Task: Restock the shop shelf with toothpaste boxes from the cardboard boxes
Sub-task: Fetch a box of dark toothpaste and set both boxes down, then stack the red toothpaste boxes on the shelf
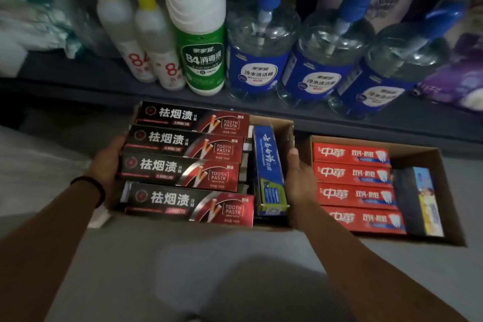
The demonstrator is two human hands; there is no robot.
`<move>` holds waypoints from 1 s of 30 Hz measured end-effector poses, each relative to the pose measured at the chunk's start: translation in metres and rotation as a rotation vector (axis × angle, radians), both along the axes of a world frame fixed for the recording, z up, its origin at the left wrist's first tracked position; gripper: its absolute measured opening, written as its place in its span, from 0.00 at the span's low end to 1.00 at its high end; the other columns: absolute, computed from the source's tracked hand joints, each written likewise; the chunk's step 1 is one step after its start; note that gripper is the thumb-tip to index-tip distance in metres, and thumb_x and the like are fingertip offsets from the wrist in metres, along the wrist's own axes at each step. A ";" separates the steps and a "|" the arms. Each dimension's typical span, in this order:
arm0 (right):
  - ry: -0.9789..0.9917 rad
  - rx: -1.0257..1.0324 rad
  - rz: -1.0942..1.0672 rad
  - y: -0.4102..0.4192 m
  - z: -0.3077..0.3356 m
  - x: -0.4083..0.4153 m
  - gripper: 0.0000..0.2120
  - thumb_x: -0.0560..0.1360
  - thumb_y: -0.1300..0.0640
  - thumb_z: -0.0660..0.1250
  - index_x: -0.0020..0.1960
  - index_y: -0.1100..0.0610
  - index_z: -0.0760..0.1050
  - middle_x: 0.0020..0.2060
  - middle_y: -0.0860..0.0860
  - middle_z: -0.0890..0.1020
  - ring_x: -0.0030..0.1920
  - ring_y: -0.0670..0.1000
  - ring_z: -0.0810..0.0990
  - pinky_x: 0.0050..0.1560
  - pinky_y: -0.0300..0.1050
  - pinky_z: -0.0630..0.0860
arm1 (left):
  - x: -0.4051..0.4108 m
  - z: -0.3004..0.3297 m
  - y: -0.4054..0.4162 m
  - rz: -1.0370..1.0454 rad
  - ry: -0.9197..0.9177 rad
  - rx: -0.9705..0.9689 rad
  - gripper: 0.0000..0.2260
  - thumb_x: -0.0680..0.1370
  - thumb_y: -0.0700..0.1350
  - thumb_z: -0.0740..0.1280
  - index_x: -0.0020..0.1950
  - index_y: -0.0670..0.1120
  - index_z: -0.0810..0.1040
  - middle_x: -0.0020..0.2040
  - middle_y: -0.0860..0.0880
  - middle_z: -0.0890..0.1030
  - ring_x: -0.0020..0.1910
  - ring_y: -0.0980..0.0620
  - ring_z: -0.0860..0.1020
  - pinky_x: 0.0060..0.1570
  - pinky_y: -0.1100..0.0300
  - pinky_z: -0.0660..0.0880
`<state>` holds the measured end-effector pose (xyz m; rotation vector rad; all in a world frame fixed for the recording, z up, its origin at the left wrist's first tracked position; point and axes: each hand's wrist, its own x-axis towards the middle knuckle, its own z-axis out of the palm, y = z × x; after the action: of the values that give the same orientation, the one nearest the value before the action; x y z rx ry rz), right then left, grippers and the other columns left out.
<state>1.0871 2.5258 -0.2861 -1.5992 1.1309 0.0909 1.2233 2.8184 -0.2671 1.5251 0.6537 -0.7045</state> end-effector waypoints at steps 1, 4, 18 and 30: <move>0.001 -0.022 0.008 0.000 -0.008 0.001 0.31 0.71 0.27 0.50 0.42 0.51 0.78 0.39 0.52 0.85 0.43 0.54 0.84 0.52 0.58 0.79 | 0.002 -0.007 -0.002 0.006 -0.014 -0.011 0.24 0.76 0.61 0.60 0.34 0.45 0.83 0.32 0.44 0.82 0.25 0.49 0.80 0.30 0.58 0.78; 0.028 -0.078 0.004 0.000 -0.035 -0.002 0.27 0.79 0.34 0.49 0.42 0.53 0.77 0.39 0.53 0.84 0.43 0.54 0.83 0.53 0.56 0.78 | 0.001 -0.027 -0.002 0.022 -0.062 -0.035 0.21 0.74 0.62 0.63 0.42 0.45 0.81 0.32 0.44 0.83 0.26 0.47 0.81 0.37 0.55 0.77; 0.029 -0.142 0.113 -0.020 -0.067 0.018 0.29 0.80 0.36 0.48 0.48 0.57 0.79 0.48 0.58 0.83 0.49 0.59 0.81 0.57 0.56 0.76 | 0.007 -0.050 -0.016 0.009 -0.122 0.038 0.17 0.79 0.56 0.60 0.40 0.46 0.78 0.30 0.45 0.82 0.23 0.52 0.79 0.34 0.60 0.77; -0.047 -0.529 0.527 -0.045 0.002 0.023 0.18 0.81 0.47 0.56 0.48 0.59 0.78 0.47 0.60 0.83 0.50 0.61 0.80 0.48 0.47 0.73 | -0.008 0.019 -0.069 -0.528 -0.585 0.816 0.20 0.81 0.51 0.59 0.67 0.40 0.72 0.65 0.36 0.74 0.63 0.38 0.73 0.62 0.51 0.67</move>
<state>1.1101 2.4806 -0.2836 -2.3346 0.6984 0.1033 1.2156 2.7493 -0.2476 2.5758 0.0558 -0.3235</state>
